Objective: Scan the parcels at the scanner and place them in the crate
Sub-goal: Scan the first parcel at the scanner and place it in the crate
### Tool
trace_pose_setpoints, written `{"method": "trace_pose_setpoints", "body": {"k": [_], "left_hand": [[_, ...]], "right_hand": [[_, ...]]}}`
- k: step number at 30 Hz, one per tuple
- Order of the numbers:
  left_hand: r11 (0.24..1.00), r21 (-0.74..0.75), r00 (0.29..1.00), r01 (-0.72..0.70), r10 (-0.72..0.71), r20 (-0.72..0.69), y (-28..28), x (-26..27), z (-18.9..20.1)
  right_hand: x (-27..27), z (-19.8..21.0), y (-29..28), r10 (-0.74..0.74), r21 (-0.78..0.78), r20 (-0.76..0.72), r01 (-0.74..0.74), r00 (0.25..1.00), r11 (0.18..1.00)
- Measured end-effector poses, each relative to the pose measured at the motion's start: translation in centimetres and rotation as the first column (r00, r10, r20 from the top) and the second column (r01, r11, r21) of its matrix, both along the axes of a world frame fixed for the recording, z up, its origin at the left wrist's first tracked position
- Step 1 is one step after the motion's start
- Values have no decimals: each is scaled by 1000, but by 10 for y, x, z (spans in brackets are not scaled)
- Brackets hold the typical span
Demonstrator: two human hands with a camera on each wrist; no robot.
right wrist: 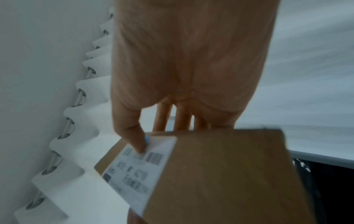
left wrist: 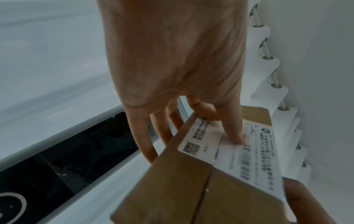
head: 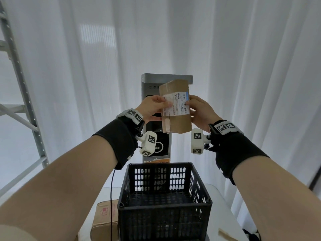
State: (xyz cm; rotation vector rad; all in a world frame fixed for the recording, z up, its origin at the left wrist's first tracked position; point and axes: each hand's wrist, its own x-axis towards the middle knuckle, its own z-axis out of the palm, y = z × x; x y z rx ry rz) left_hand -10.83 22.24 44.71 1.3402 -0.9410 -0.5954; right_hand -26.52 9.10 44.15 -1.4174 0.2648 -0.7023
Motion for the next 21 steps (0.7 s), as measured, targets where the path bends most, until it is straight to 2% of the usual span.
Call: {"method": "trace_pose_setpoints", "body": {"k": [4, 12, 17, 21], "left_hand": [[995, 24, 991, -94, 91, 96, 1, 5, -4], [983, -43, 984, -178, 178, -7, 10, 9, -10], [986, -43, 987, -162, 161, -13, 17, 9, -15], [991, -47, 992, -122, 121, -37, 24, 12, -23]], "right_hand": [[-2, -11, -8, -1, -43, -61, -2, 998, 999], [2, -17, -2, -140, -22, -57, 139, 988, 990], [7, -20, 3, -243, -76, -79, 237, 967, 968], [8, -23, 8, -268, -59, -63, 264, 961, 963]]}}
